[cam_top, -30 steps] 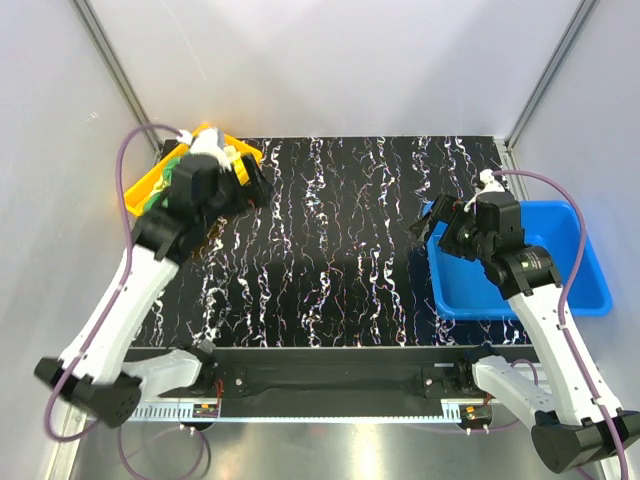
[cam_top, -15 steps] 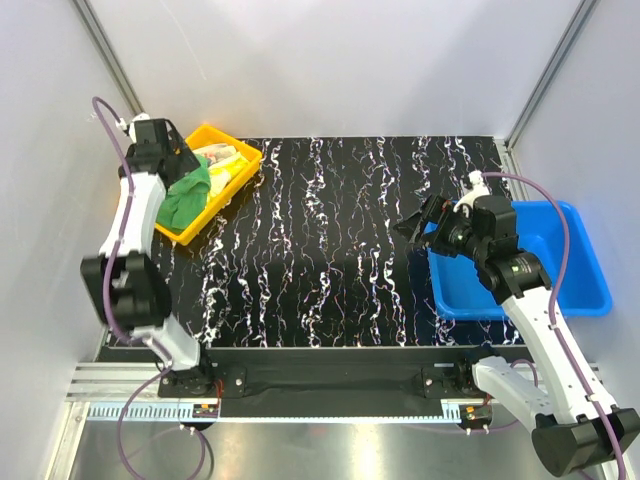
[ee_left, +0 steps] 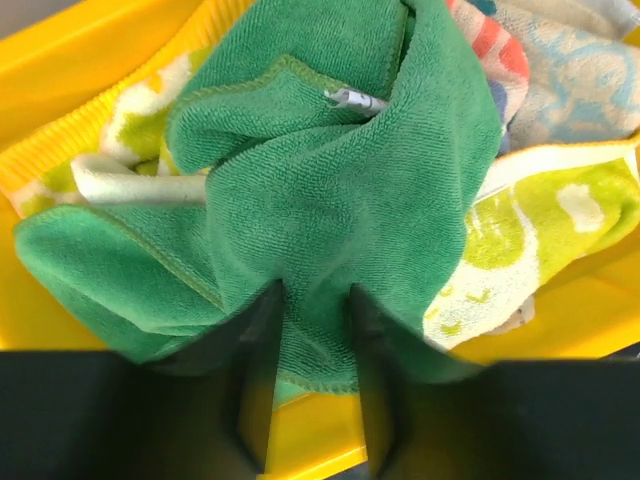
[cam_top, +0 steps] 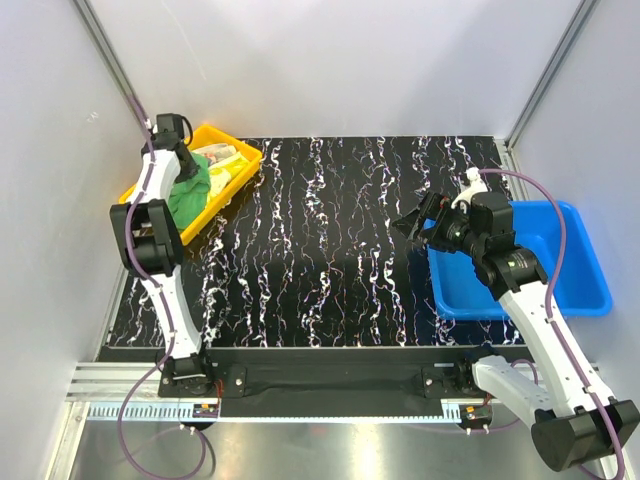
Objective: Fold and stack the towels
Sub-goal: Grab crumpled towel, then move the towel to the center of the board
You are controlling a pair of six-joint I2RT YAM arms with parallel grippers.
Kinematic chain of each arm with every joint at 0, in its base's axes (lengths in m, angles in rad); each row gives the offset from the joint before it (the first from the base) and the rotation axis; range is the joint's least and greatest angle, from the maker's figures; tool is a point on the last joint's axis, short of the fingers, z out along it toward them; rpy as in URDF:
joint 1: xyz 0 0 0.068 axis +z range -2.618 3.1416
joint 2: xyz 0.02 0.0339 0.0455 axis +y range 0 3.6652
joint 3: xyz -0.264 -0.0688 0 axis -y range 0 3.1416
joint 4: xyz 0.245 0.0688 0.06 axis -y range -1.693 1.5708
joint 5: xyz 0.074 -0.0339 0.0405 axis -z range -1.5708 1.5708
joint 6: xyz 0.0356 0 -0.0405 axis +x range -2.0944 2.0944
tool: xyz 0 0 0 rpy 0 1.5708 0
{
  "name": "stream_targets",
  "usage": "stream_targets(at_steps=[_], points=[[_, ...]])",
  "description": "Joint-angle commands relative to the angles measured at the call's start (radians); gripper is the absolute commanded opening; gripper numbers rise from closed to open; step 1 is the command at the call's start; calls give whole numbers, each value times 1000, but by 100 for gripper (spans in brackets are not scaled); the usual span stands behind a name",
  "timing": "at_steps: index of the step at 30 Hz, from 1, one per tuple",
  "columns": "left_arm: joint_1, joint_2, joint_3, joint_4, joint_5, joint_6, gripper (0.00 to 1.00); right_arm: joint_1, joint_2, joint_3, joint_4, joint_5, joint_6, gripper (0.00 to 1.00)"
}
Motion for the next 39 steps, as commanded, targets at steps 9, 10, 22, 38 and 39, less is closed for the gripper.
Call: stream_targets(at_steps=[9, 10, 22, 38, 39], points=[[-36, -307, 197, 34, 275, 52, 0, 5, -3, 107, -18, 34, -15, 100], [-44, -365, 211, 36, 305, 45, 0, 5, -6, 118, -34, 41, -16, 100], [-436, -865, -267, 140, 585, -72, 0, 5, -60, 185, -138, 69, -11, 100], [-661, -1148, -1208, 275, 371, -314, 53, 7, 294, 248, -135, 100, -88, 71], [-661, -1116, -1183, 269, 343, -302, 62, 10, 381, 265, -118, 95, -91, 63]])
